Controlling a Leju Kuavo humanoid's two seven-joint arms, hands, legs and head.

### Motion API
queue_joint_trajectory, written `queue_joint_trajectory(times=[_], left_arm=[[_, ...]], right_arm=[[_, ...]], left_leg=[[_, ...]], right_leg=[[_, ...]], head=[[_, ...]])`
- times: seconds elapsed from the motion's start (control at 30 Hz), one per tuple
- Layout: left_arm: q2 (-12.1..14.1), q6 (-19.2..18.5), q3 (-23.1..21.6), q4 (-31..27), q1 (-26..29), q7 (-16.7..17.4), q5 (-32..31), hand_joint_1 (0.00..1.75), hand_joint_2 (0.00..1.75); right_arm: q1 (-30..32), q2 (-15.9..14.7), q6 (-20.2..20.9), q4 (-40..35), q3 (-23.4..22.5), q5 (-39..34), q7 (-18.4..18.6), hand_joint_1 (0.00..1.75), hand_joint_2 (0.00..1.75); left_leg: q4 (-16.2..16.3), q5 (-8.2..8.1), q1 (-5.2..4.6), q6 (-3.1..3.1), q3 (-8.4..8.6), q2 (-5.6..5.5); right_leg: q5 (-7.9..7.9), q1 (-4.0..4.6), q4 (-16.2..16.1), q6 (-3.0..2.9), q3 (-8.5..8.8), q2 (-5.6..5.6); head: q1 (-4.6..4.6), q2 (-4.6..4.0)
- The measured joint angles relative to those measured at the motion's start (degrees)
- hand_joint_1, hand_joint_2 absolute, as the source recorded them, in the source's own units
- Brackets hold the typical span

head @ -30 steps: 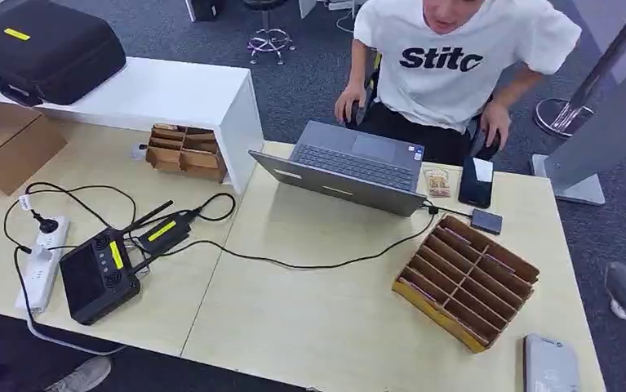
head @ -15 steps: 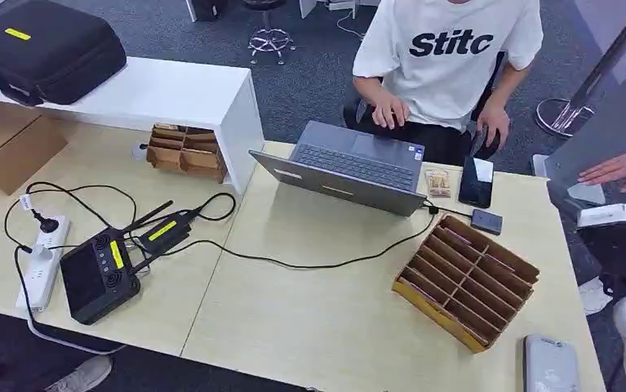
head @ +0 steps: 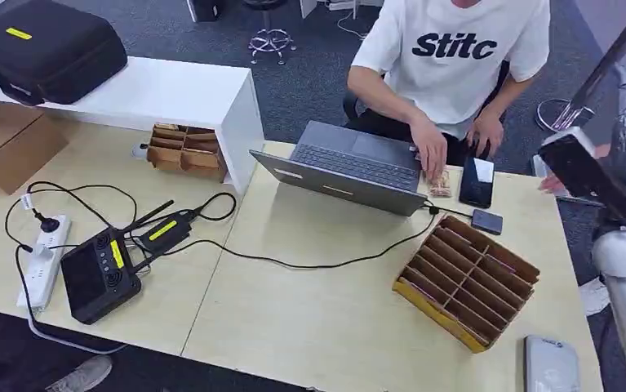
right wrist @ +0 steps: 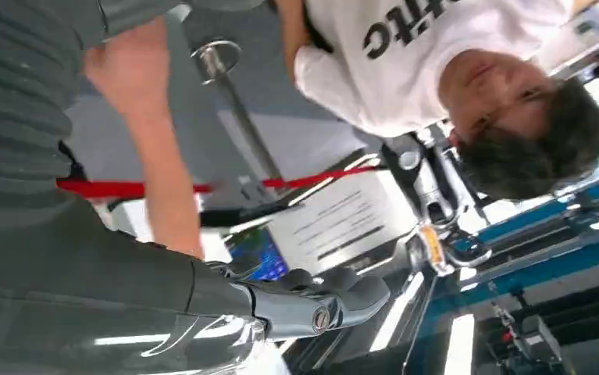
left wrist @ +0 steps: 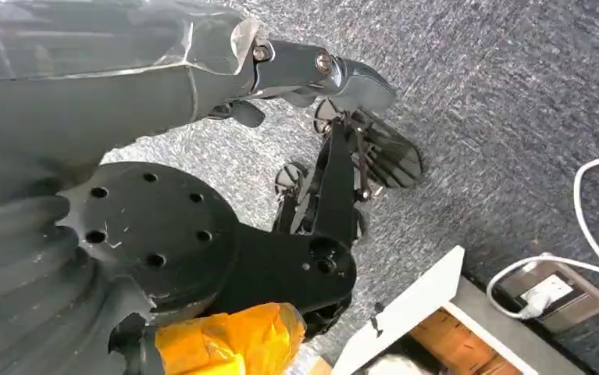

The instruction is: Pass the card to the sensor for recognition and then transmit it.

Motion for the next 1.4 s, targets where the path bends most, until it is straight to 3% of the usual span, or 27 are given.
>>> queue_joint_trajectory(times=[0.2, 0.43, 1.4], left_arm=[[0.00, 0.09, -0.02, 0.00, -0.15, 0.53, -0.11, 0.00, 1.75], [-0.09, 0.42, -0.02, 0.00, -0.25, 0.64, -0.11, 0.00, 1.75], [-0.09, 0.42, -0.02, 0.02, -0.30, 0.64, -0.11, 0.00, 1.75]], right_arm=[[-5.02, 1.38, -1.69, 8.76, 0.79, 1.69, 1.09, 0.00, 1.75], [-7.16, 2.43, -1.86, 13.52, 0.79, 1.58, 0.90, 0.00, 1.75], [-8.15, 3.37, -1.93, 16.82, 0.79, 1.58, 0.88, 0.00, 1.75]], left_leg=[[0.01, 0.00, 0.00, 0.00, 0.00, -0.03], [0.01, 0.00, 0.00, 0.00, 0.00, -0.03], [0.02, 0.00, 0.00, 0.00, 0.00, -0.03]], right_leg=[[0.00, 0.00, 0.00, 0.00, -0.01, -0.01], [0.00, 0.00, -0.01, 0.00, -0.01, -0.02], [0.00, 0.00, 0.00, 0.00, -0.01, -0.02]], head=[[-0.02, 0.00], [-0.02, 0.00], [0.00, 0.00]])
